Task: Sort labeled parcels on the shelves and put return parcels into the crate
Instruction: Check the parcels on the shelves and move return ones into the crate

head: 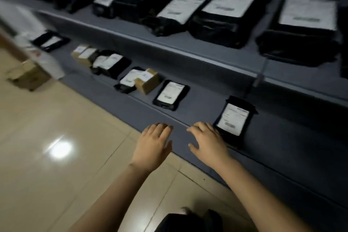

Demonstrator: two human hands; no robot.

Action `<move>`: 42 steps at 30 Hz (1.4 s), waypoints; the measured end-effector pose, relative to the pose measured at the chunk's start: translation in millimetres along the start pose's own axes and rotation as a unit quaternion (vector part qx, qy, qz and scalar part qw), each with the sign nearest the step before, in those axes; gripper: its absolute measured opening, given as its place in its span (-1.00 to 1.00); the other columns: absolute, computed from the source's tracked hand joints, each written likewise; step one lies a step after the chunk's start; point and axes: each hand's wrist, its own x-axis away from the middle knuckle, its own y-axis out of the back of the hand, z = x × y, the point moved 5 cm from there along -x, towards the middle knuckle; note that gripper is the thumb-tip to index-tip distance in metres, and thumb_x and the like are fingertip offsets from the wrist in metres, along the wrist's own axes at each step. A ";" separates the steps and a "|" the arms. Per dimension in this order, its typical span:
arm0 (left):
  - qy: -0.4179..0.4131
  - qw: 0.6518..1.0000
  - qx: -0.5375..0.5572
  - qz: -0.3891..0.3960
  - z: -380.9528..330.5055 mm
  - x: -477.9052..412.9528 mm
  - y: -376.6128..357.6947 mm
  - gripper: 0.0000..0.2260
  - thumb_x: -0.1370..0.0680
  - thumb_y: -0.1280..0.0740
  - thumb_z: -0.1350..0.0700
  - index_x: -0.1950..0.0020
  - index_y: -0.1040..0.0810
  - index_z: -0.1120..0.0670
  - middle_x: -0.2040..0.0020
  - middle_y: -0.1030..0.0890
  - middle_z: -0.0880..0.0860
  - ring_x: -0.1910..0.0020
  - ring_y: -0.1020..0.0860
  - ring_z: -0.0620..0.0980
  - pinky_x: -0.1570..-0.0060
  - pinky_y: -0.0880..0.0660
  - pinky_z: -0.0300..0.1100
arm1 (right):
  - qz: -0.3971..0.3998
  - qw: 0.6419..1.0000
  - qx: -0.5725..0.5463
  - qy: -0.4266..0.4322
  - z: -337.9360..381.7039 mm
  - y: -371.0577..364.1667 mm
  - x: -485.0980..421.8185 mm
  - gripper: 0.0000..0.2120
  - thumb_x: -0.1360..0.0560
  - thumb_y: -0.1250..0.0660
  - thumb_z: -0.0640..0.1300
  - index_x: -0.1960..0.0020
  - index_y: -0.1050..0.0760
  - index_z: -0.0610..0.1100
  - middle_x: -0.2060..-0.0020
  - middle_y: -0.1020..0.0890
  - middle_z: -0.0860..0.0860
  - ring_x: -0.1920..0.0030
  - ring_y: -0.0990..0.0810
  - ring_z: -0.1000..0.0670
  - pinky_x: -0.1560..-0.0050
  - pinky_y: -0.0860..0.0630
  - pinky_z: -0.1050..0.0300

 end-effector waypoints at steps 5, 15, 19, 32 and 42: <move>0.135 0.989 -0.055 -0.011 32.9 44.2 37.2 -0.59 -0.42 -0.48 0.08 -0.23 -0.53 0.11 -0.07 -0.58 0.07 -0.04 -0.56 0.12 -0.07 -0.51 -0.02 | 0.042 0.990 0.015 0.134 62.5 1.7 -36.7 -0.55 -0.57 -0.28 -0.04 -0.43 -0.32 -0.01 -0.32 -0.37 0.02 -0.33 -0.32 -0.04 -0.33 -0.27 0.08; 0.245 0.955 -0.136 -0.100 120.4 117.7 114.0 -0.61 -0.39 -0.50 0.11 -0.18 -0.55 0.14 -0.02 -0.59 0.10 0.01 -0.57 0.14 0.02 -0.52 -0.03 | 0.041 0.959 0.029 0.280 208.7 -3.4 -87.4 -0.56 -0.54 -0.31 -0.07 -0.40 -0.35 -0.03 -0.28 -0.39 0.03 -0.29 -0.34 -0.03 -0.29 -0.33 0.07; 0.249 0.947 -0.156 -0.127 178.6 141.4 135.6 -0.61 -0.37 -0.52 0.11 -0.16 -0.56 0.15 0.00 -0.60 0.09 0.04 -0.58 0.12 0.05 -0.52 -0.05 | 0.030 0.954 0.042 0.297 270.3 -14.7 -117.1 -0.57 -0.54 -0.30 -0.07 -0.40 -0.35 -0.02 -0.27 -0.38 0.04 -0.28 -0.34 -0.02 -0.28 -0.31 0.09; 0.231 0.941 -0.188 -0.161 384.5 186.1 214.8 -0.61 -0.34 -0.54 0.11 -0.12 -0.58 0.15 0.02 -0.61 0.09 0.06 -0.59 0.12 0.11 -0.52 -0.07 | -0.016 0.949 0.053 0.312 455.8 -52.2 -232.7 -0.58 -0.54 -0.32 -0.06 -0.38 -0.36 -0.04 -0.26 -0.40 0.02 -0.28 -0.36 -0.03 -0.27 -0.31 0.10; 0.264 0.932 -0.201 -0.148 538.0 161.3 226.4 -0.63 -0.38 -0.52 0.08 -0.13 -0.56 0.13 -0.01 -0.59 0.09 0.03 -0.57 0.12 0.08 -0.52 -0.05 | -0.017 0.937 0.042 0.346 548.7 -77.4 -365.5 -0.57 -0.53 -0.32 -0.10 -0.38 -0.38 -0.05 -0.23 -0.42 0.01 -0.25 -0.38 -0.04 -0.26 -0.33 0.08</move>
